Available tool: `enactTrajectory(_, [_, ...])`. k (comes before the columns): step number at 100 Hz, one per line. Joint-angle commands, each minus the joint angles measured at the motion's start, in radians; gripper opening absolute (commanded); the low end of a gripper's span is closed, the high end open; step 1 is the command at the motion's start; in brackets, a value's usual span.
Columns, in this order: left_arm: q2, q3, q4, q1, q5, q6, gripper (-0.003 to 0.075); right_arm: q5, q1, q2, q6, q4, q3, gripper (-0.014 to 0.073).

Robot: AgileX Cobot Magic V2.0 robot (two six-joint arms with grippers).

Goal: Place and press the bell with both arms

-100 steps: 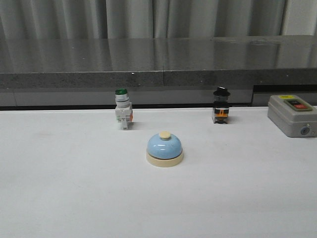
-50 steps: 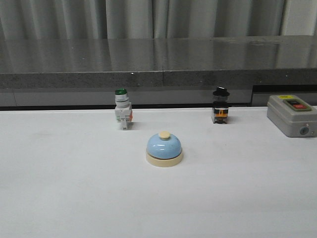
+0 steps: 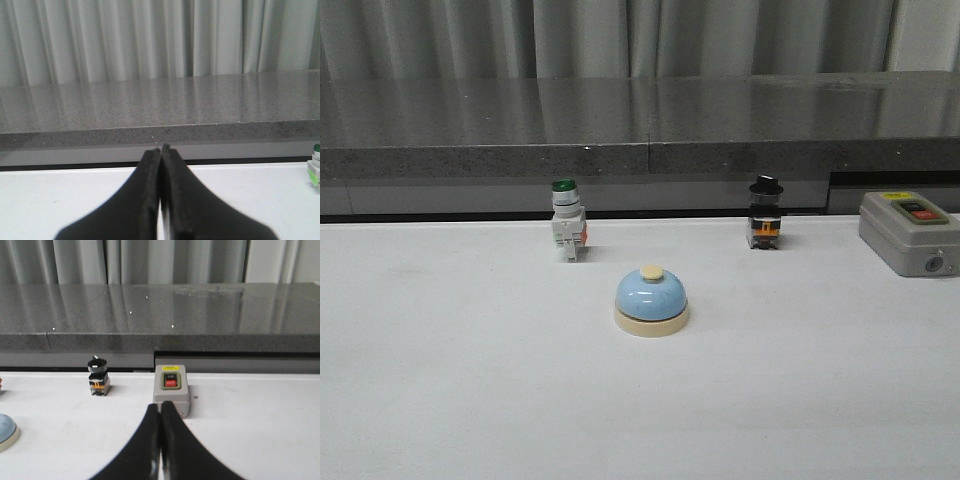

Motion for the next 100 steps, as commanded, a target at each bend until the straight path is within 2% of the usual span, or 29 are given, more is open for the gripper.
enactTrajectory(1, [-0.028,0.044,-0.009,0.002,-0.083,-0.005,-0.0020,-0.112,-0.009,-0.016,0.007,-0.012,0.010,-0.0060])
enactTrajectory(34, [-0.028,0.044,-0.009,0.002,-0.083,-0.005,-0.0020,-0.150,-0.009,-0.016,0.007,-0.012,0.035,-0.0060])
enactTrajectory(100, [-0.028,0.044,-0.009,0.002,-0.083,-0.005,-0.0020,-0.135,-0.009,-0.016,0.007,-0.012,0.035,-0.0060])
